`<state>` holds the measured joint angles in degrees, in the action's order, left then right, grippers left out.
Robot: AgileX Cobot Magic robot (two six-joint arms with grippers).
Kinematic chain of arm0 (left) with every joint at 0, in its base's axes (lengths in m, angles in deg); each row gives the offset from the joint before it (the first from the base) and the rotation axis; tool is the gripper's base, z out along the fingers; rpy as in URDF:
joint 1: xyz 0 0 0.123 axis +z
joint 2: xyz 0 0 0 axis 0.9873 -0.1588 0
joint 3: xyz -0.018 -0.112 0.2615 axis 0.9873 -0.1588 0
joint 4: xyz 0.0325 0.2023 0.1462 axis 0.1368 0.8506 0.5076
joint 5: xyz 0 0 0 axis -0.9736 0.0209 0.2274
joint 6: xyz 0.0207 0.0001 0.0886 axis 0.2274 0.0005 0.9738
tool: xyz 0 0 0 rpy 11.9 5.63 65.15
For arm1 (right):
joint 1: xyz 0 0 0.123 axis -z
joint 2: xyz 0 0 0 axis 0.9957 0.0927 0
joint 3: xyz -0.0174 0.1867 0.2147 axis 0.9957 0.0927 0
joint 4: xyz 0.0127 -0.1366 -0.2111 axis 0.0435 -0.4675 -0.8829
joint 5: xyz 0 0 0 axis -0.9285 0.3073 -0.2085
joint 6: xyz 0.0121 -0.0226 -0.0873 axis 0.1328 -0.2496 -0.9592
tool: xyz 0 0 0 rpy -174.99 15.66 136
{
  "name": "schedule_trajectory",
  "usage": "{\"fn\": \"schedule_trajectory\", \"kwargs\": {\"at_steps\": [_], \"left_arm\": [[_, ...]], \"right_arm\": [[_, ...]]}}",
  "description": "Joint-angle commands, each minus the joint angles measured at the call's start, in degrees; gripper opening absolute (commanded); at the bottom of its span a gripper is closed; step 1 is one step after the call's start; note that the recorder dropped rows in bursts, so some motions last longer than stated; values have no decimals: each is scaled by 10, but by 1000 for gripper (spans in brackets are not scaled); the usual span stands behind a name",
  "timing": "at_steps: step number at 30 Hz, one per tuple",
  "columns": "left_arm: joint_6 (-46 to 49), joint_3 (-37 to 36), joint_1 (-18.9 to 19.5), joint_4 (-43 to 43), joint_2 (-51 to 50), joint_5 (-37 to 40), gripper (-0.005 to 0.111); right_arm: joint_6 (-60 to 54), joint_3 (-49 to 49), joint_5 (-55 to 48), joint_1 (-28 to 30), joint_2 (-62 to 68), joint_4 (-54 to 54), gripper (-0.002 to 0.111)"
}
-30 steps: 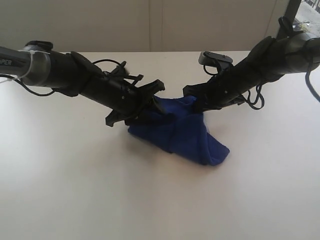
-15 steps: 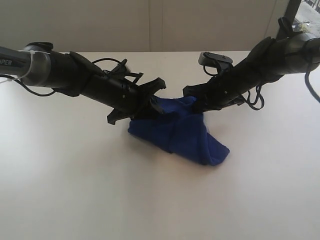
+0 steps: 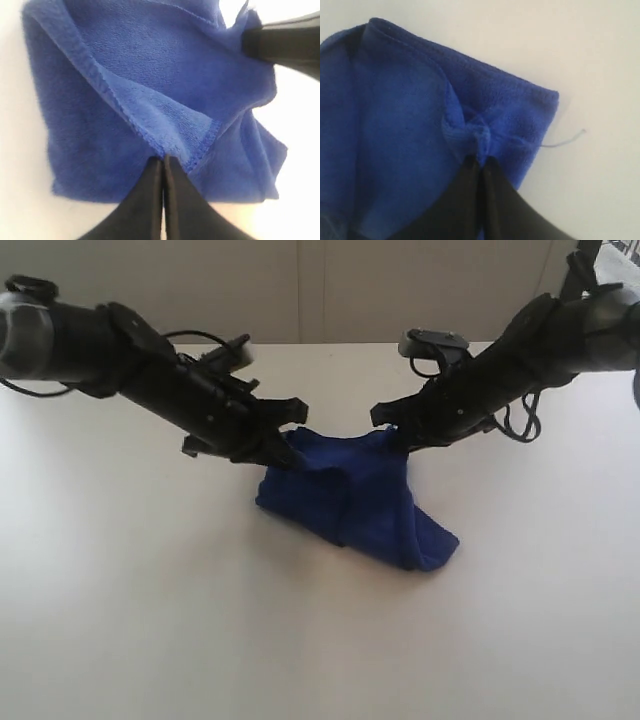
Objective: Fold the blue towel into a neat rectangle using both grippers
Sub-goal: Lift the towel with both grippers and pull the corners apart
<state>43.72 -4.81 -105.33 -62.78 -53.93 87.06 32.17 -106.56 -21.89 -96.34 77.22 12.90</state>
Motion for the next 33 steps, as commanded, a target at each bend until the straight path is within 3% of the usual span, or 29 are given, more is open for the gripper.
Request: {"fn": "schedule_trajectory", "kwargs": {"at_steps": [1, 5, 12, 25, 33], "left_arm": [[1, -1, 35, 174, 78, 86, 0], [1, -1, 50, 342, 148, 131, 0], [-49, -1, 50, 440, 248, 169, 0], [-109, -8, 50, 484, 450, 302, 0], [-157, -61, 50, 485, 595, 366, 0]], "right_arm": [[46, 1, -23, 3, -57, -99, 0], [110, 1, -53, 3, -129, -199, 0], [204, 3, -129, 3, -249, -298, 0], [232, 139, -143, 3, -507, -300, 0], [243, 169, -235, 3, -689, -301, 0]]}}
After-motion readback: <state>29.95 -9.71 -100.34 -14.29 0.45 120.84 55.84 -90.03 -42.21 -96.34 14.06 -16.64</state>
